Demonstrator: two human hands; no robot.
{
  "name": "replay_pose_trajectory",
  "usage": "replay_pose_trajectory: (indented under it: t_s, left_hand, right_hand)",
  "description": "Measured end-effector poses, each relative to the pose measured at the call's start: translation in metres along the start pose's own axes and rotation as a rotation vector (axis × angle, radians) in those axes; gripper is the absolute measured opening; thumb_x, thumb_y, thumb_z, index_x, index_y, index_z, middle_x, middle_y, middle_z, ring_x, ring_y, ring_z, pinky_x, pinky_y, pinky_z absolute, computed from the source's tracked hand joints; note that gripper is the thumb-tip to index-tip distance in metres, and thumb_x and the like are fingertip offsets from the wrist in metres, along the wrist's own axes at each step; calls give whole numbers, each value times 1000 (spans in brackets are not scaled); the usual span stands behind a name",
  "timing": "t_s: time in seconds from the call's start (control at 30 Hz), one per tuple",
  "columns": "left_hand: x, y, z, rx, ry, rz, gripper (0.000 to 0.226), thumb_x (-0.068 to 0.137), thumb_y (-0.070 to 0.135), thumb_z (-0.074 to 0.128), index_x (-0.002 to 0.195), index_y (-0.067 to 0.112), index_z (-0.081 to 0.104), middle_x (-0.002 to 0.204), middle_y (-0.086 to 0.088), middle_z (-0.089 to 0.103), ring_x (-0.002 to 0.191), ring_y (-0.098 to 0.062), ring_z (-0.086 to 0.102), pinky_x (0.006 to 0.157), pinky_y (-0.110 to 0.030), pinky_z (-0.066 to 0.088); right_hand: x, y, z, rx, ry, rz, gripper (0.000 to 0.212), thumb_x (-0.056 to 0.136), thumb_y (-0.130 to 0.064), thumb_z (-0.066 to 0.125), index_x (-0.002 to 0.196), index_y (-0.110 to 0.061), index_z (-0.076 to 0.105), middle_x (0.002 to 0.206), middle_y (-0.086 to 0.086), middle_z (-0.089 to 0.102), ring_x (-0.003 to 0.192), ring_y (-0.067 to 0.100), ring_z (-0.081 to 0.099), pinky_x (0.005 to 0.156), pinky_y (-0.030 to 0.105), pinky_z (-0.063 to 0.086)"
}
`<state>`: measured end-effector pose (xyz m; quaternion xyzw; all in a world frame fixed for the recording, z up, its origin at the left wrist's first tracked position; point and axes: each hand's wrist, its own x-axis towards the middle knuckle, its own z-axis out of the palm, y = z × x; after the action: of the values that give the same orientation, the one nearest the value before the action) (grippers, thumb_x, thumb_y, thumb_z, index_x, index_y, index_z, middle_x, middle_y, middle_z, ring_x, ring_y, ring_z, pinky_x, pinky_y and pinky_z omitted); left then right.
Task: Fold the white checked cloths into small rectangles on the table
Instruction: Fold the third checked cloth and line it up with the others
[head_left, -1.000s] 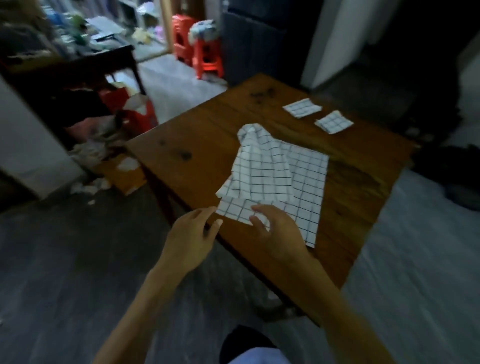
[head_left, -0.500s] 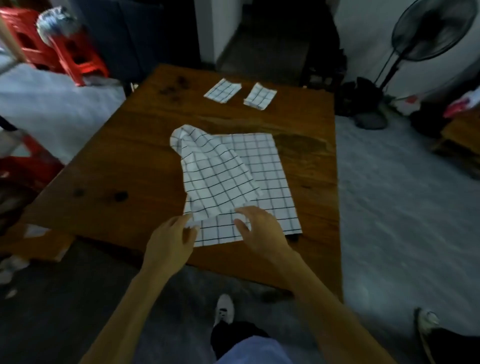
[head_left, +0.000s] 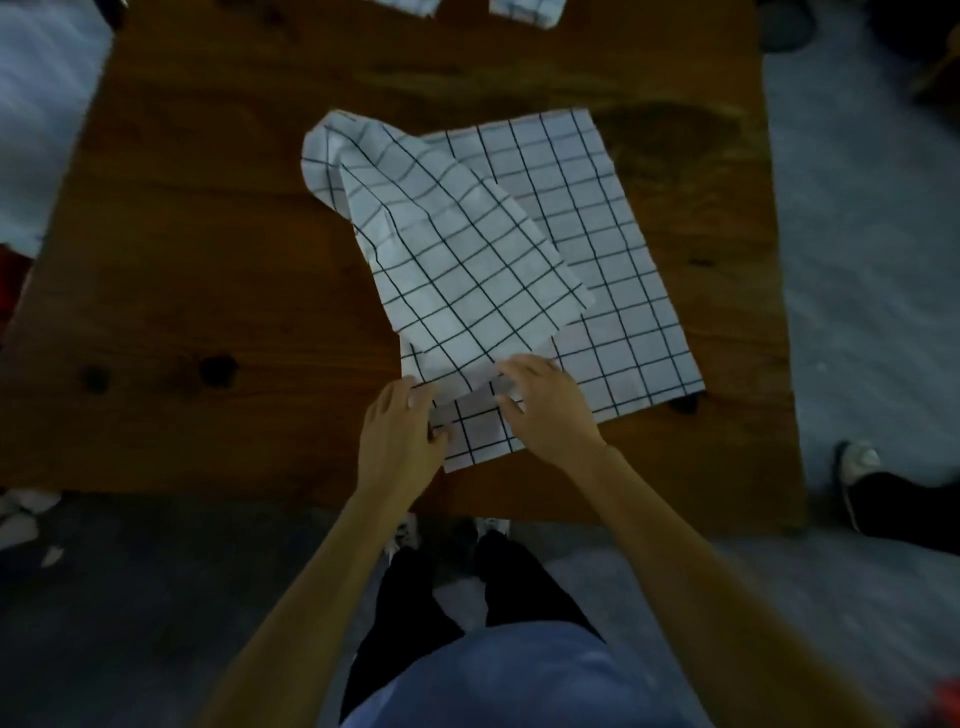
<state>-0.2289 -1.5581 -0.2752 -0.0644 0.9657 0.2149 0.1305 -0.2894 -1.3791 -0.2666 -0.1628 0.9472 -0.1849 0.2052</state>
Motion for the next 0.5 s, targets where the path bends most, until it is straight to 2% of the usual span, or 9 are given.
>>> replay_pose_trajectory:
  t_s: [0.13, 0.27, 0.4, 0.5]
  left_hand:
    - [15, -13, 10, 26, 44, 55, 48, 81, 26, 71, 123, 10, 55, 125, -13, 50, 119, -31, 44, 97, -42, 39]
    - [26, -23, 8, 21, 156, 136, 22, 84, 14, 66, 105, 9, 65, 105, -12, 58, 102, -32, 54, 86, -42, 45]
    - [36, -29, -8, -27, 201, 181, 15, 89, 12, 59, 102, 11, 65, 104, -12, 60, 101, -30, 55, 87, -43, 45]
    - [40, -31, -31, -30, 213, 249, 24, 93, 20, 47, 107, 11, 64, 108, -11, 60, 102, -28, 56, 87, -41, 46]
  right_hand:
    - [9, -10, 23, 24, 83, 53, 39, 98, -32, 46, 136, -20, 46, 144, 2, 41, 134, 20, 35, 108, 38, 31]
    - [10, -20, 36, 42, 164, 39, 35, 94, -26, 53, 128, -17, 51, 137, 6, 45, 127, 25, 40, 102, 42, 38]
    - [22, -30, 36, -1, 118, 45, 51, 92, -23, 58, 140, -22, 40, 151, 11, 29, 142, 30, 20, 113, 45, 23]
    - [36, -42, 26, -30, 183, 40, 44, 96, -24, 53, 139, -23, 42, 149, 7, 35, 143, 27, 22, 115, 43, 18]
